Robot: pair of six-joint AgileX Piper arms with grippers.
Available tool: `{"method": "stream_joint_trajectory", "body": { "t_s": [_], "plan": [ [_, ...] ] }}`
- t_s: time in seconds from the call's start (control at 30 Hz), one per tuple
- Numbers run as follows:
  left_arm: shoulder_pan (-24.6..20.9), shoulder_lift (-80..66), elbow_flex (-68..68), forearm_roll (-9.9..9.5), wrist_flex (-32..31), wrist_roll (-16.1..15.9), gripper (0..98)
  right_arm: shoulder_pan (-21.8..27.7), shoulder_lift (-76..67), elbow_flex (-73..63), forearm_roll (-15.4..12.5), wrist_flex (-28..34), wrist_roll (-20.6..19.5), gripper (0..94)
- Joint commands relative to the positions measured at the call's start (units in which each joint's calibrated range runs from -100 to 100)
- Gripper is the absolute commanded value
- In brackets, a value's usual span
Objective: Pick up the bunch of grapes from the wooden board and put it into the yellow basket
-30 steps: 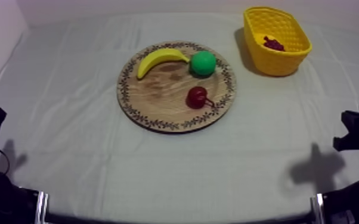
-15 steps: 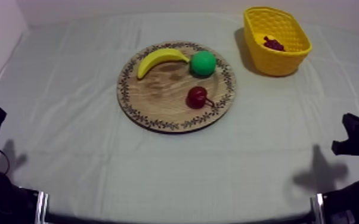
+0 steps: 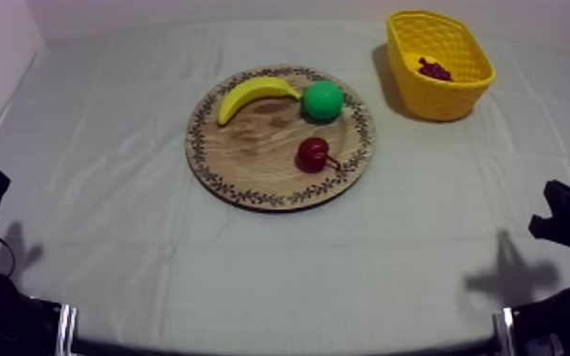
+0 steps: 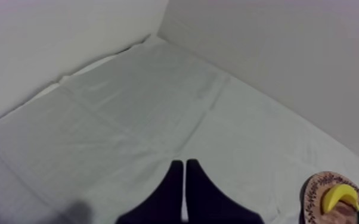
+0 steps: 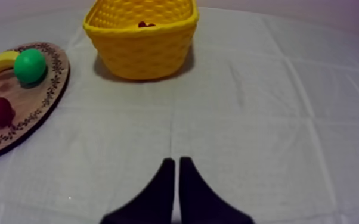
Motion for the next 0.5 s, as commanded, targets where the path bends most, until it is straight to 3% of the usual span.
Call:
{"method": "stream_joint_trajectory", "body": {
  "t_s": [0.0,0.47],
  "plan": [
    [0.0,0.0,0.0,-0.01,0.0,0.0,0.1,0.0,0.0,0.4,-0.1,-1.3,0.2,0.3],
    [0.0,0.0,0.0,-0.01,0.0,0.0,0.1,0.0,0.0,1.2,-0.2,-3.7,-0.9,0.3]
  ]
}}
